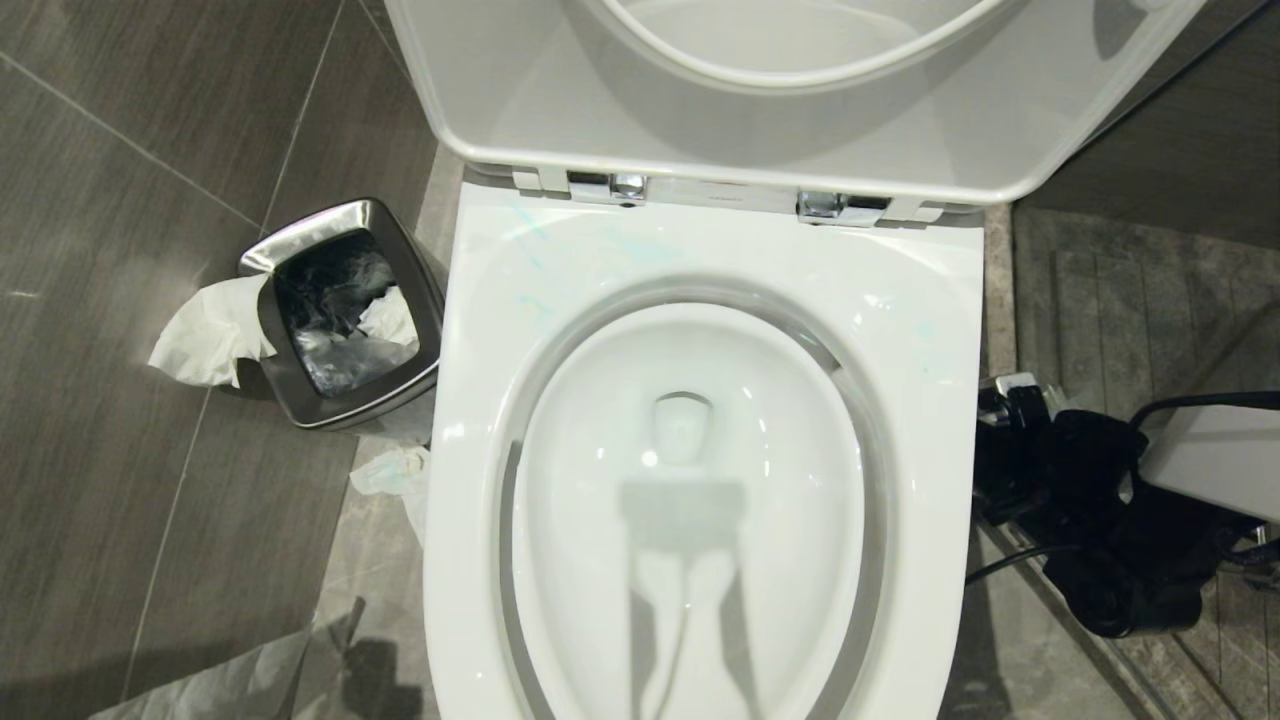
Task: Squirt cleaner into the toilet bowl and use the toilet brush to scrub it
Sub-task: Pour in the cleaning agent
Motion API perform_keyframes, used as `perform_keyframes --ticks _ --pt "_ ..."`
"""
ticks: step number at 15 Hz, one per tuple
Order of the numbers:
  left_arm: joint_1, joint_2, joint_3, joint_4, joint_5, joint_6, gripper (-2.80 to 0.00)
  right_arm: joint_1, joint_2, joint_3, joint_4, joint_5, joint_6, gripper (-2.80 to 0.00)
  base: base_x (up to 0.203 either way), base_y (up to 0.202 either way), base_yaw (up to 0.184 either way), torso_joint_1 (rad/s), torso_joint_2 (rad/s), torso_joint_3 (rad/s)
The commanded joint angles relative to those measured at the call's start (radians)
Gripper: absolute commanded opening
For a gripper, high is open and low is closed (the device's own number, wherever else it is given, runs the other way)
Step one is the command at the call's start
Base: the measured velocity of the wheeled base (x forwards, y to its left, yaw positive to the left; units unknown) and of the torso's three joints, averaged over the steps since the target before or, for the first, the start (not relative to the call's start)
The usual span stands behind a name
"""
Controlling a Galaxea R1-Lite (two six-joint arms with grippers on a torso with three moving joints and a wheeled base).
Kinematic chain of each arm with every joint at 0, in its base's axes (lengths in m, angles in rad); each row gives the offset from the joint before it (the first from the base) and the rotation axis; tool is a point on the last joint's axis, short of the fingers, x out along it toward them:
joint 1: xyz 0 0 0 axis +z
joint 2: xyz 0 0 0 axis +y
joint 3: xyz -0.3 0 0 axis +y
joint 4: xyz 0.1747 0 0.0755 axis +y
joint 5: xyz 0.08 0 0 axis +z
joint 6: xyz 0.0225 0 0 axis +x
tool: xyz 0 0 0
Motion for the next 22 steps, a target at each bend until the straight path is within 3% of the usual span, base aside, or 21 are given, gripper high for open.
perform_keyframes --ticks 1,8,11,22 --pt "0.000 0.001 0.000 0.001 -0.002 0.002 -2.80 0.005 0.016 -0.060 -0.009 0.002 -0.001 0.00 0.000 0.000 0.000 0.000 0.00 0.000" --pt "0.000 0.001 0.000 0.001 -0.005 0.004 -2.80 0.052 0.114 -0.246 -0.009 -0.005 -0.013 0.00 0.000 0.000 0.000 0.000 0.00 0.000" --pt "0.000 0.001 0.000 0.001 -0.006 0.004 -2.80 0.055 0.147 -0.296 -0.009 -0.019 -0.064 0.00 0.000 0.000 0.000 0.000 0.00 0.000" --pt "0.000 0.001 -0.002 0.001 -0.008 0.007 -2.80 0.075 0.235 -0.553 -0.009 -0.054 -0.078 0.00 0.000 0.000 0.000 0.000 0.00 0.000"
